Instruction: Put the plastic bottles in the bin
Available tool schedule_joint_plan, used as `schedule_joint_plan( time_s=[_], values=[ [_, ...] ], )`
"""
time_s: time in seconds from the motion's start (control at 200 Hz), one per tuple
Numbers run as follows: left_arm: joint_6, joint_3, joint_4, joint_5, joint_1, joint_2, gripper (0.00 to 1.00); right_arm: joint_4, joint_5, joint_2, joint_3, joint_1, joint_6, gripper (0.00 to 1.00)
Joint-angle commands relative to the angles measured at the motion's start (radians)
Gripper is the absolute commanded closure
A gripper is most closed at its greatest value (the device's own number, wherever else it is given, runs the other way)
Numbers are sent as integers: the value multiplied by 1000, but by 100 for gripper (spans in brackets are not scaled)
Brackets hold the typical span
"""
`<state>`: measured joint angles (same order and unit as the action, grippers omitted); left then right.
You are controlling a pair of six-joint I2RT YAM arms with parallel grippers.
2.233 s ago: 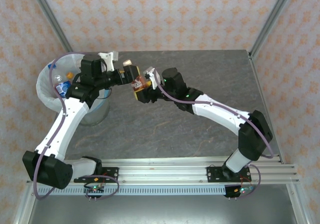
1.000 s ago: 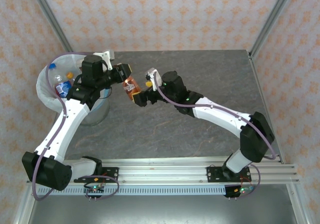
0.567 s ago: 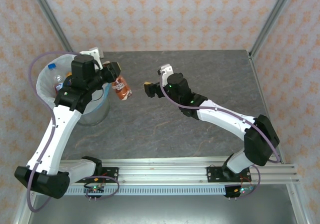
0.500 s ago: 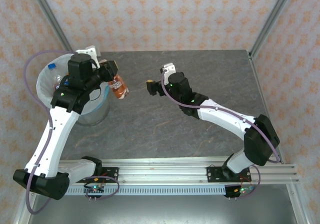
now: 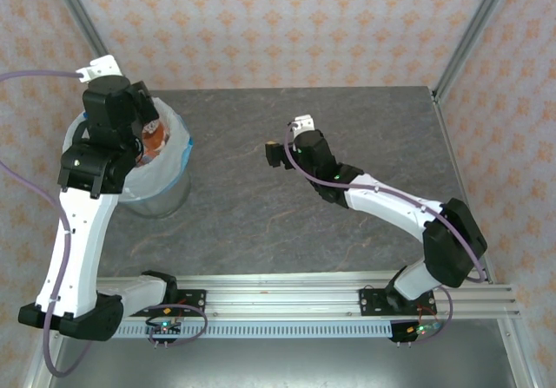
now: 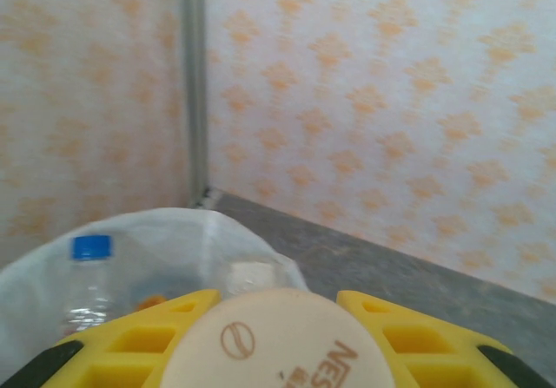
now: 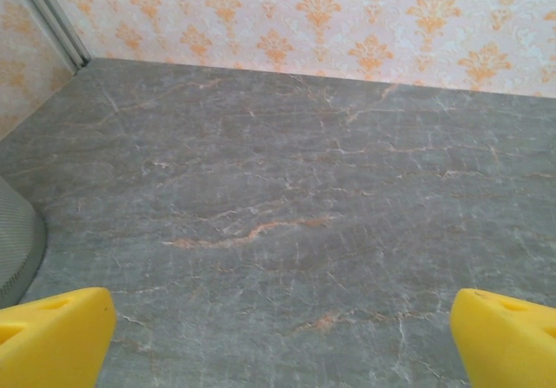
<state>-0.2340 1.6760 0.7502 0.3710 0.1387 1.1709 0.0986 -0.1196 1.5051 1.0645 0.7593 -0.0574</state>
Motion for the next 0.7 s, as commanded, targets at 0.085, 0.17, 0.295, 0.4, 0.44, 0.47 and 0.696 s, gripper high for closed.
schedule_joint_plan(
  time_s=[0.085,0.17,0.295,0.4,0.44,0.47,0.696],
  values=[
    [-65,74,132,100,-151,60,100,-9,-53,-73,-41,-9,-28,1],
    [-103,36,122,33,-211,62,100,-4,-65,-92,-64,-12,-34,1],
    [-153,35,149,-88,-281,113,98,-2,-69,-119,-93,-19,-36,1],
    [-180,75,173,-156,-329,178,74,-5,-75,-143,-114,-25,-32,1],
    [-189,114,193,-185,-346,204,58,-5,-78,-154,-122,-27,-30,1],
    [-193,151,211,-210,-355,223,47,-4,-79,-161,-129,-29,-29,1],
    [-215,261,191,-444,-353,232,0,8,-118,-214,-190,-41,-36,1]
  ],
)
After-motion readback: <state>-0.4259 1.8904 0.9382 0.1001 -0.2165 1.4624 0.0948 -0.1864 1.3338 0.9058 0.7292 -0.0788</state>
